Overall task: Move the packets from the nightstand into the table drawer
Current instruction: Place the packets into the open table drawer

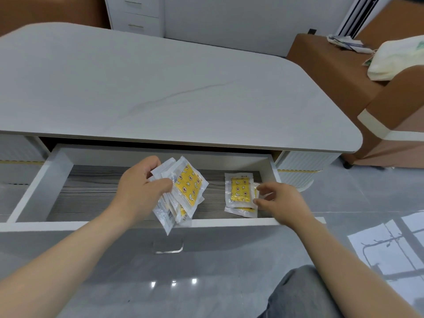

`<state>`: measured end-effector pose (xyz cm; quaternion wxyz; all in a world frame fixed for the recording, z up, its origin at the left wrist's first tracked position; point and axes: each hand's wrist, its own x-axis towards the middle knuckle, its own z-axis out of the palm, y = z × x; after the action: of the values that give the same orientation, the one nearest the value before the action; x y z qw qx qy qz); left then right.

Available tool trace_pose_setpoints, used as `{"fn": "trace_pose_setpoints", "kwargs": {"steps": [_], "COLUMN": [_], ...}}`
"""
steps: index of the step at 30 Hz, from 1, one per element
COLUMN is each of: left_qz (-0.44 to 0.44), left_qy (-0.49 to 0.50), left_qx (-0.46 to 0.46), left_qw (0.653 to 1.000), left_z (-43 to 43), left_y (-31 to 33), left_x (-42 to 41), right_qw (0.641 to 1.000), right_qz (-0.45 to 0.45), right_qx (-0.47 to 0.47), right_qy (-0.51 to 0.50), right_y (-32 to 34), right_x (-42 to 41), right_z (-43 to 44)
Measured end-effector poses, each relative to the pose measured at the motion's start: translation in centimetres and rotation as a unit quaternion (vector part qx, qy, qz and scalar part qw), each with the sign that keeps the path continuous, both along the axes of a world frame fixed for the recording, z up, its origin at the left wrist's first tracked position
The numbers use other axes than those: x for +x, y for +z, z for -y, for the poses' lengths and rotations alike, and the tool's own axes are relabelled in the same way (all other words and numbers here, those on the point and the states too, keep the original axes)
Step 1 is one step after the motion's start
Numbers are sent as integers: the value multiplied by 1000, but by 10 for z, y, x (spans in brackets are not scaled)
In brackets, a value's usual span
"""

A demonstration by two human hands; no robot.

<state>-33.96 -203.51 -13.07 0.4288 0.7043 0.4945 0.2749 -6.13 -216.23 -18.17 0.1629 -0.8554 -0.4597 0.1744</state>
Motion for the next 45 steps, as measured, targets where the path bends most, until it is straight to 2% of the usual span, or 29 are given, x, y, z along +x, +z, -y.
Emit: {"fn": "trace_pose_setpoints", "kwargs": {"steps": [8,12,16,22,35,42,45], "left_qz": [10,13,-31,-23,-93,-203,-210], "left_qy": [26,54,30,78,85,29,34], "left_qx": [-68,-107,-115,-171,-178,-129,-83], "left_qw": [997,993,992,982,976,970,973], "left_z": [10,2,-1,0,-9,-1,1], "left_y": [-5,-21,-41,-69,-90,-83,-80], "left_x": [14,44,83,116,112,116,116], "right_qw": [1000,1000,1000,999,999,999,999], "right_qz": [2,-2,9,20,22,17,18], "right_qx": [5,2,7,18,31,29,26], "right_qy": [-21,-22,-22,-23,-16,-25,-26], "right_y": [-2,-2,-4,-7,-11,-11,-10], "right_x": [0,0,1,2,4,4,3], "right_z": [2,2,2,2,1,1,2]}}
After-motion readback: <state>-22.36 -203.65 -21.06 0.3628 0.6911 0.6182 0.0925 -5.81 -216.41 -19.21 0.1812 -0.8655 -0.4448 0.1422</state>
